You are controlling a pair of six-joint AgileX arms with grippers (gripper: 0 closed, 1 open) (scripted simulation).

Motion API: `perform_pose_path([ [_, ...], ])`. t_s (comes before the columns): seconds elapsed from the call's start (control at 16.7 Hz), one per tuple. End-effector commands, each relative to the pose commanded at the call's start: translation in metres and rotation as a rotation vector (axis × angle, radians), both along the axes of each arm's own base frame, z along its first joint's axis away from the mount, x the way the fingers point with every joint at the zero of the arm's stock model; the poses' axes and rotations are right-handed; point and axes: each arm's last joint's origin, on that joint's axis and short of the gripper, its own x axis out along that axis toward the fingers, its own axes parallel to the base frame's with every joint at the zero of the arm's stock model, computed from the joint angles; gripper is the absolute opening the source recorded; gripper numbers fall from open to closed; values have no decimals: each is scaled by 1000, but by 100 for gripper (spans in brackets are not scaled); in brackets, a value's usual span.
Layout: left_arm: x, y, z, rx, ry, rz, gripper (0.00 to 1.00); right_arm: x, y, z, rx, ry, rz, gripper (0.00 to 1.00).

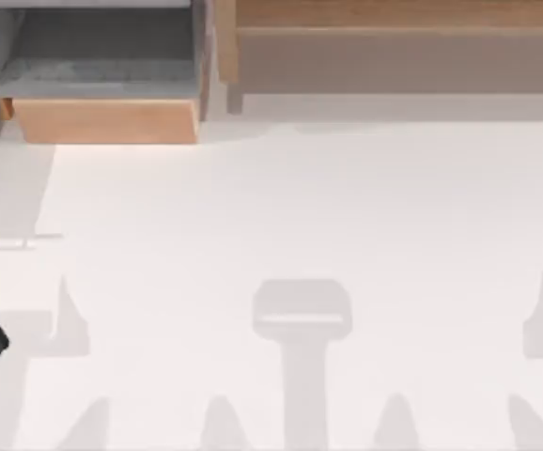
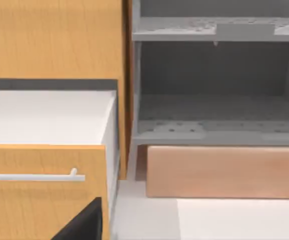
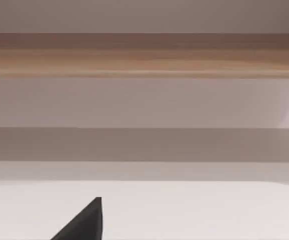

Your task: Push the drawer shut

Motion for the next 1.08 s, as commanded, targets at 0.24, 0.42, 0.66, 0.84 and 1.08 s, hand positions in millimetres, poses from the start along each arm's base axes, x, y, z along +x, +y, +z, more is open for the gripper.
perform_pose_path([
  [0.24,0,-3,10,1,-15,0,100,0,0,0,0,0,0,100],
  [0.42,5,-12,39,-5,-41,0,100,0,0,0,0,0,0,100],
  [0.66,25,-41,83,-12,-30,-3,100,0,0,0,0,0,0,100],
  [0.84,47,-76,107,-4,-7,-4,100,0,0,0,0,0,0,100],
  [1.08,63,-126,125,5,5,-1,100,0,0,0,0,0,0,100],
])
